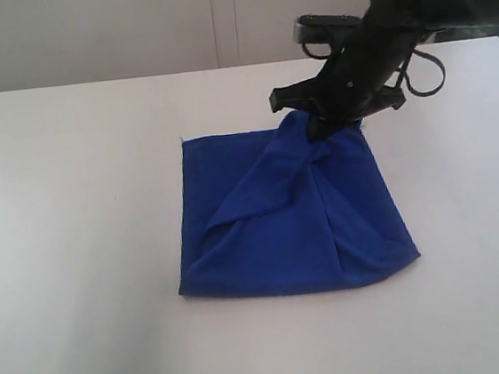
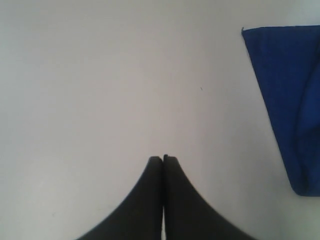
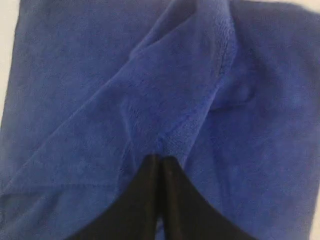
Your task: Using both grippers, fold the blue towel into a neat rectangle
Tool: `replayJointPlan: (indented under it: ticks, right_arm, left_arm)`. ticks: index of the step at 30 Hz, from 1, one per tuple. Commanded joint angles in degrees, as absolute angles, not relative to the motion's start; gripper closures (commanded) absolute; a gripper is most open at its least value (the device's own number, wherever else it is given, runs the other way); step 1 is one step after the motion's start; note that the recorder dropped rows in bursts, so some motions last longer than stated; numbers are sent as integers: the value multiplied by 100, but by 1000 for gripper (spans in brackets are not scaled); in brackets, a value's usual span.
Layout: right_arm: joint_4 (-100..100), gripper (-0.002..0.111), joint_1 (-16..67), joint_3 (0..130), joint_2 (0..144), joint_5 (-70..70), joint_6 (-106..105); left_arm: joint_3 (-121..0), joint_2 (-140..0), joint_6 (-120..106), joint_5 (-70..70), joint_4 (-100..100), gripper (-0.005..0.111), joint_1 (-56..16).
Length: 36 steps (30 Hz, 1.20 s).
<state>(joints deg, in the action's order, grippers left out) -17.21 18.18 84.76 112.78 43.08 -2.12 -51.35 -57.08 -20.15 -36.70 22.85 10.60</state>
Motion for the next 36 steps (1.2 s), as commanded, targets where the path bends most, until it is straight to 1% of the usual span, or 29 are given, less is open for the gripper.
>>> replayJointPlan:
  ticks: [1, 8, 14, 16, 19, 21, 24, 29, 33, 36]
  right_arm:
    - [-1715, 108, 2314, 8447, 11242, 4448, -345]
    - [-1726, 108, 2841, 8447, 11742, 4047, -345]
    - [-1714, 107, 2904, 8447, 12144, 3921, -335]
    - [-1701, 102, 2904, 8458, 12138, 3921, -319]
    - [-1693, 88, 2904, 8479, 11991, 3921, -319]
    - [-1693, 81, 2892, 8491, 11837, 3921, -319]
    - [-1664, 79, 2789, 8491, 11535, 3957, -244]
    - [-1641, 79, 2259, 8491, 11205, 4057, -231]
    - [-1641, 79, 1725, 8458, 11260, 3940, -231]
    - [-1641, 79, 1535, 8458, 11423, 3806, -231]
  left_arm:
    - [-5125, -5662, -1983, -3708, 2344, 107, 1066]
    - [-5125, -5662, -1983, -3708, 2344, 107, 1066]
    - [-5125, -5662, -1983, -3708, 2344, 107, 1066]
    - [-5125, -5662, -1983, -3708, 2344, 107, 1066]
    - [-5125, -5662, -1983, -3708, 2344, 107, 1066]
    - [-5125, -5662, -1983, -3708, 2344, 107, 1066]
    - [-5125, -5662, -1983, -3708, 2344, 107, 1066]
    - [-5125, -5662, -1983, -3708, 2344, 107, 1066]
    - [-5125, -5662, -1983, -3708, 2344, 107, 1066]
    - [-5125, -5662, -1983, -3708, 2344, 107, 1066]
